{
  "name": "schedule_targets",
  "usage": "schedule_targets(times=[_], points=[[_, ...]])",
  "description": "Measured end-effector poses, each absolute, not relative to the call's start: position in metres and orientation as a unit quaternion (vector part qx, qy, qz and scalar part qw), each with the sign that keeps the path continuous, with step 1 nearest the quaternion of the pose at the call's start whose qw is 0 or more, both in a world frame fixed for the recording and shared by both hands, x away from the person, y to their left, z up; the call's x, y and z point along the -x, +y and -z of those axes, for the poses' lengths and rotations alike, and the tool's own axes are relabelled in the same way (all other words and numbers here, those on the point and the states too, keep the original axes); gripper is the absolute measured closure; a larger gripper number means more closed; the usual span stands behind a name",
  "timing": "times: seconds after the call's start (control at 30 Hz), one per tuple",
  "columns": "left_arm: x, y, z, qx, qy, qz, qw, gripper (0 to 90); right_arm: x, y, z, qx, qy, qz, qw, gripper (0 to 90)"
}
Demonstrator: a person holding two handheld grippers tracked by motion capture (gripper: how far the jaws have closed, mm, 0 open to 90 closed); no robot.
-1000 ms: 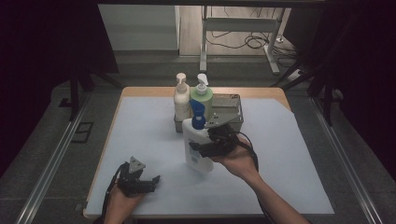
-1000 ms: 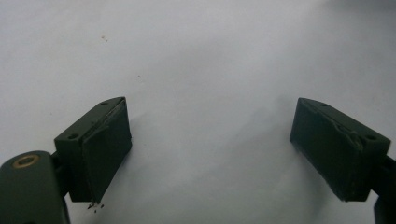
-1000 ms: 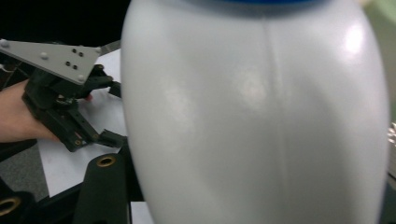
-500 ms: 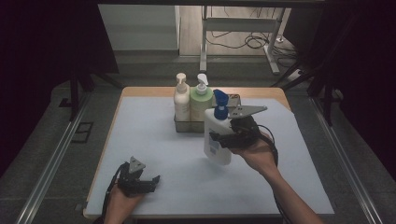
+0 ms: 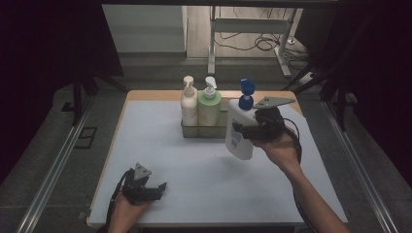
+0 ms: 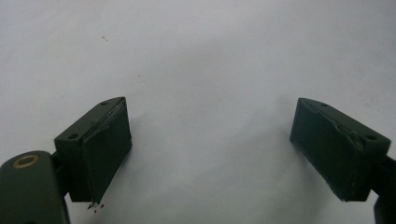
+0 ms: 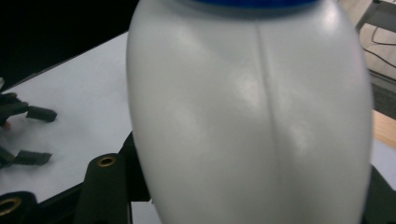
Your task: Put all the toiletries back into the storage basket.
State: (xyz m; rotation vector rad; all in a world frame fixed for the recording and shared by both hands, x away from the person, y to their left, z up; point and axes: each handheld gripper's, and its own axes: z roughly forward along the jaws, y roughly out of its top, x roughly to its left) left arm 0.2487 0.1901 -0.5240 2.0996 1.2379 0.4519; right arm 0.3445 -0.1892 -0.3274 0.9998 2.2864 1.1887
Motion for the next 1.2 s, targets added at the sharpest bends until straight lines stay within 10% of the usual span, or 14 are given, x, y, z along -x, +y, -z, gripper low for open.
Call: schedule_targets(times=[1.2], points=[[-0.249,0.190,0.524,-0.802,0.471,-0.173,0.324,12.2,-0.421,-0.181,0.313,-0.411,0.769,-0.424,0.244,40.3]])
